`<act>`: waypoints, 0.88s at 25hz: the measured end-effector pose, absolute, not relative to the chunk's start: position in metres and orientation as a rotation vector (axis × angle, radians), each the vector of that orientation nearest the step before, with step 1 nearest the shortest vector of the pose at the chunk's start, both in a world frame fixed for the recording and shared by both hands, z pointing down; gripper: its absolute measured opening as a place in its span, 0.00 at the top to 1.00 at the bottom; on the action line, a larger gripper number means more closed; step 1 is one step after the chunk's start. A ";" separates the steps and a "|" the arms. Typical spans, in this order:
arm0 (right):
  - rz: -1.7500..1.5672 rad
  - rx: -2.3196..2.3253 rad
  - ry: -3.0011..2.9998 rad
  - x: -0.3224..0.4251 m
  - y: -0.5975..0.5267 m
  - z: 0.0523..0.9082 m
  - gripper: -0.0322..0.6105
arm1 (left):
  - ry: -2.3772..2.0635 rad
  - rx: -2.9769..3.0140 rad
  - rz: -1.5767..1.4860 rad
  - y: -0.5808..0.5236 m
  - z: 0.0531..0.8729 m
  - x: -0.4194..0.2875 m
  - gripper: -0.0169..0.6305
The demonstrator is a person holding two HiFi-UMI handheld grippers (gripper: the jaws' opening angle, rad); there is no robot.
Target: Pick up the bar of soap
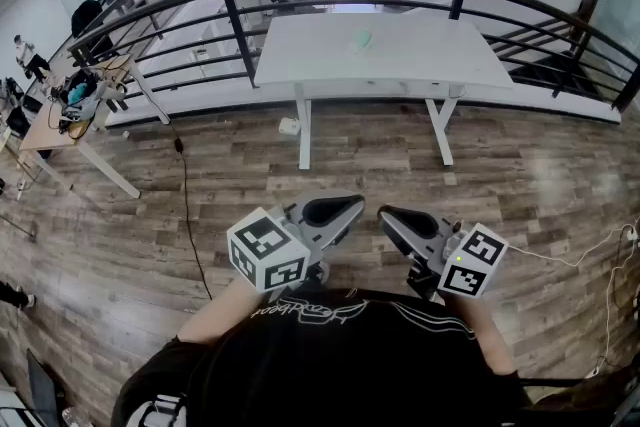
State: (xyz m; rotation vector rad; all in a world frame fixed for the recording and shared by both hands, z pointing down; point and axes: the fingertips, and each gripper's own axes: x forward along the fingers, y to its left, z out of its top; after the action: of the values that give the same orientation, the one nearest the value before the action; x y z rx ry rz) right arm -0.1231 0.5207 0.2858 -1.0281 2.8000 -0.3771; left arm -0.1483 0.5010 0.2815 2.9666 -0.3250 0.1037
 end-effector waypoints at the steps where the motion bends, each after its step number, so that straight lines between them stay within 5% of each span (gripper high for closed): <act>1: -0.378 -1.029 2.801 -0.123 0.521 0.286 0.92 | -0.323 2.965 0.104 0.502 0.282 -0.148 0.96; 22: -0.424 -1.077 2.756 -0.107 0.515 0.296 0.92 | -0.277 2.961 0.130 0.499 0.289 -0.132 0.96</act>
State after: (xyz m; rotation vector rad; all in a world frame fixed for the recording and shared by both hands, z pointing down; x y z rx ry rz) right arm -0.1068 0.5151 0.2957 -1.0767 2.7564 -0.4238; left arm -0.1323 0.4994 0.2895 2.9615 -0.2772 0.1304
